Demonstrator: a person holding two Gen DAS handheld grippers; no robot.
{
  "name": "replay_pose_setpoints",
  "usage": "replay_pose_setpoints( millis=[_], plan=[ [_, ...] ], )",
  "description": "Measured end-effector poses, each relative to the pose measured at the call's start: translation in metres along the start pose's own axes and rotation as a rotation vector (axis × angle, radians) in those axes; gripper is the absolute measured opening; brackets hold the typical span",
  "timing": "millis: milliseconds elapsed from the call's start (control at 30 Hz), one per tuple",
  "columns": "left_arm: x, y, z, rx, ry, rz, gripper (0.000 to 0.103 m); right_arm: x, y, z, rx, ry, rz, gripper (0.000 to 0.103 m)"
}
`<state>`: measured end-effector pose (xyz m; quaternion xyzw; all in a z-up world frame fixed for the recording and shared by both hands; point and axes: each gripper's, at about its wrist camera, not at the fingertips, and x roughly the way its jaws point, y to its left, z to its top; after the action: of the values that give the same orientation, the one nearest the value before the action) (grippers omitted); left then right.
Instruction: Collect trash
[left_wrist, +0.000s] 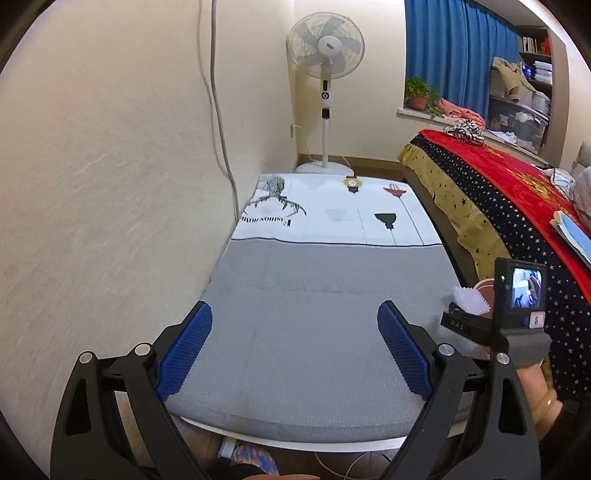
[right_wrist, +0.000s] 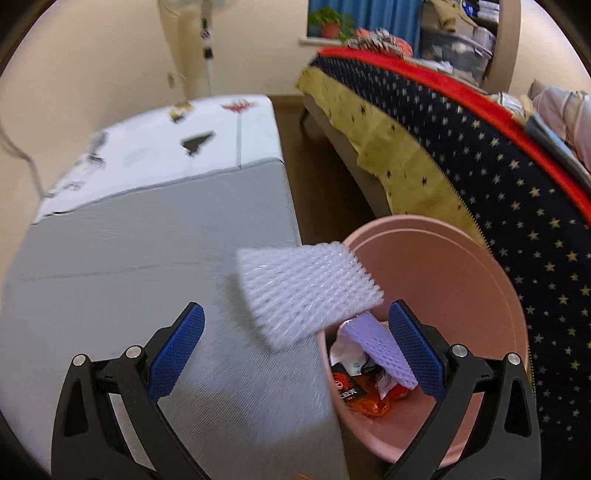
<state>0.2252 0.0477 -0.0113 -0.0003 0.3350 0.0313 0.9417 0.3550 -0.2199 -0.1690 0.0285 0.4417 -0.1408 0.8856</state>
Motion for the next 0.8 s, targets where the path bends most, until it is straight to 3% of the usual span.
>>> replay_pose_setpoints(
  millis=[167, 267, 500, 600, 800],
  plan=[
    [0.001, -0.003, -0.003, 0.018, 0.007, -0.009, 0.088, 0.006, -0.045, 0.012, 0.12, 0.021, -0.122, 0.098],
    [-0.007, -0.004, -0.002, 0.028, -0.019, -0.006, 0.088, -0.018, -0.075, 0.015, 0.21, 0.011, -0.135, 0.098],
    [-0.045, -0.015, -0.005, 0.016, -0.076, -0.048, 0.088, -0.144, -0.091, -0.001, 0.164, -0.117, -0.01, 0.098],
    [-0.067, -0.025, -0.017, 0.018, -0.075, -0.091, 0.088, -0.215, -0.097, -0.03, 0.115, -0.186, 0.04, 0.098],
    [-0.112, -0.043, -0.045, 0.075, -0.109, -0.131, 0.088, -0.294, -0.105, -0.092, -0.007, -0.241, 0.085, 0.098]
  ],
)
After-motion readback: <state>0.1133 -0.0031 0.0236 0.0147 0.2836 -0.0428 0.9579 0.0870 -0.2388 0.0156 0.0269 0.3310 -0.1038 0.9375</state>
